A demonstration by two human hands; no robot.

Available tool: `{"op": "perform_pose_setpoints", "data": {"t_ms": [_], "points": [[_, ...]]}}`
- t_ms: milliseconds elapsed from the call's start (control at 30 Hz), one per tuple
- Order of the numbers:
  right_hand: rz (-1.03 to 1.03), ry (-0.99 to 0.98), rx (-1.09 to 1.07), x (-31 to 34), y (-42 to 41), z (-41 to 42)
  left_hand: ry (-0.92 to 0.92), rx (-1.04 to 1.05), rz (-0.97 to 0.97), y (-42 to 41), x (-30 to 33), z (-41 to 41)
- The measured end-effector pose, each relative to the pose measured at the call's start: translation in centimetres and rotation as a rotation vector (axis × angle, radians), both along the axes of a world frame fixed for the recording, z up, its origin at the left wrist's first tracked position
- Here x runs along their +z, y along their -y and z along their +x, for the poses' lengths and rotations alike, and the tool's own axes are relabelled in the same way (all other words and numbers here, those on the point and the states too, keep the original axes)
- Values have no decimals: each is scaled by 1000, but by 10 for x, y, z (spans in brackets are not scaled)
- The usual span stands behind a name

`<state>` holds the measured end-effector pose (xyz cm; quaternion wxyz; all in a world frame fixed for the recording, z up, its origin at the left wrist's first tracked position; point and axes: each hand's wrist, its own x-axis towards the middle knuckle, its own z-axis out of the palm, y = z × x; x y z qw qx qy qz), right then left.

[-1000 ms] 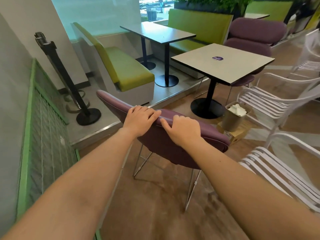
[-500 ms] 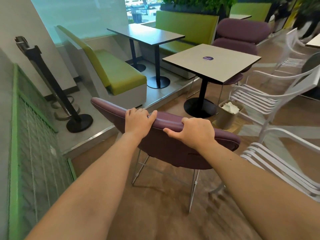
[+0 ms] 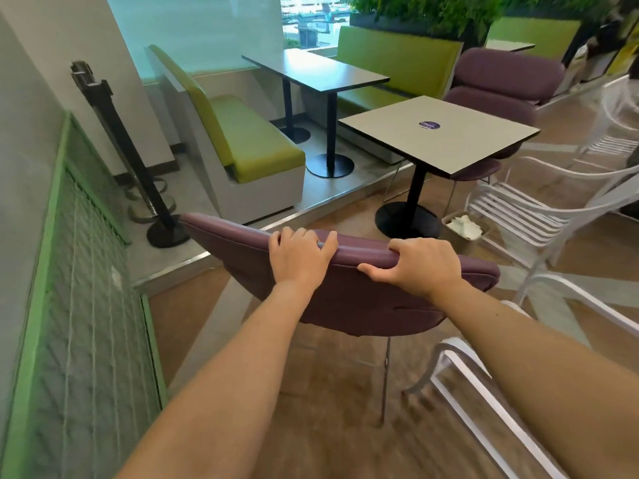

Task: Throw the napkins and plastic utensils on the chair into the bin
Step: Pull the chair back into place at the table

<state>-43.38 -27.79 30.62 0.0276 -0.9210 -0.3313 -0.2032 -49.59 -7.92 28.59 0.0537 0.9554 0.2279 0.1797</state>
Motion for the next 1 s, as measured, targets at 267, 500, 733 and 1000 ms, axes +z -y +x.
{"op": "perform_pose_setpoints", "data": {"t_ms": [267,500,733,1000], "points": [[20,-19,54,-3,41,19,-10,33,81,43,4,0],[77,43,87,-6,30,27,20,-242,136,29,12,20],[90,86,108,-7,30,46,178,-216,237,38,3,40],[112,99,118,-13,33,105,243,-188,248,46,0,88]]}}
